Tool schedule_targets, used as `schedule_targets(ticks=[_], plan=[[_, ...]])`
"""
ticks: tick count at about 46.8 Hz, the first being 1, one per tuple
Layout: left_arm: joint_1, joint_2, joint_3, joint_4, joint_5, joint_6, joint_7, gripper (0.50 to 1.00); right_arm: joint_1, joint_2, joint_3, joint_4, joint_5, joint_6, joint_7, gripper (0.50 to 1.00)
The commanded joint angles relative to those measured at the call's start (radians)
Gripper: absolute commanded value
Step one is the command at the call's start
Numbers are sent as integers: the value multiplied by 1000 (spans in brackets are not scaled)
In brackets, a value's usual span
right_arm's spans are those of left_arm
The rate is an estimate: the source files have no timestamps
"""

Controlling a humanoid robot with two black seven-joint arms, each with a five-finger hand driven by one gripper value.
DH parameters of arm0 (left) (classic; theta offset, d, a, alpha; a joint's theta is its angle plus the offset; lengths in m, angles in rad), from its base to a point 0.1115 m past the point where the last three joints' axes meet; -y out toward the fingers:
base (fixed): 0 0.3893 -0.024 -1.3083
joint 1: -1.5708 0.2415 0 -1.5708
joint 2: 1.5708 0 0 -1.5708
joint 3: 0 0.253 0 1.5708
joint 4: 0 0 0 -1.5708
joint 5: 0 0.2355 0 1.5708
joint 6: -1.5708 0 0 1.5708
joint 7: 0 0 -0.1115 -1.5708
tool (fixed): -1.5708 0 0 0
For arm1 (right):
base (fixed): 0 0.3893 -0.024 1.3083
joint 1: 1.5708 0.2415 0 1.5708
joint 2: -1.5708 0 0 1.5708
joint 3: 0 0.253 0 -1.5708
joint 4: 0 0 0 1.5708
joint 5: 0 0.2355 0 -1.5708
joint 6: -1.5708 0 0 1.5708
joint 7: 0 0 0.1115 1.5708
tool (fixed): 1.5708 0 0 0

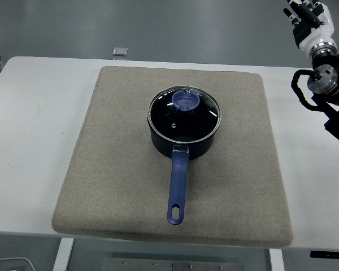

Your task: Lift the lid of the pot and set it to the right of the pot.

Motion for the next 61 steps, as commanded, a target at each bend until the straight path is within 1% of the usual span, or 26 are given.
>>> schedule_targets(ticks=[1, 50, 55, 59, 61], plan=[[1, 0, -1, -1, 0, 0, -1, 1000, 1, 3, 1, 0, 1, 0, 0, 911], [-1, 0, 0, -1, 0, 0, -1, 1000, 3, 1, 0, 3, 3, -20, 0, 911], [1, 0, 0, 1, 0, 0, 0, 1000, 6, -8, -3, 9, -3, 12, 0, 911], [1, 0, 0, 1, 0, 0, -1, 1000, 14, -28, -12, 9, -9, 80, -6, 911], [1, 0, 0, 1, 0, 0, 0, 1000, 34, -51, -20, 9, -22, 98, -11, 911]])
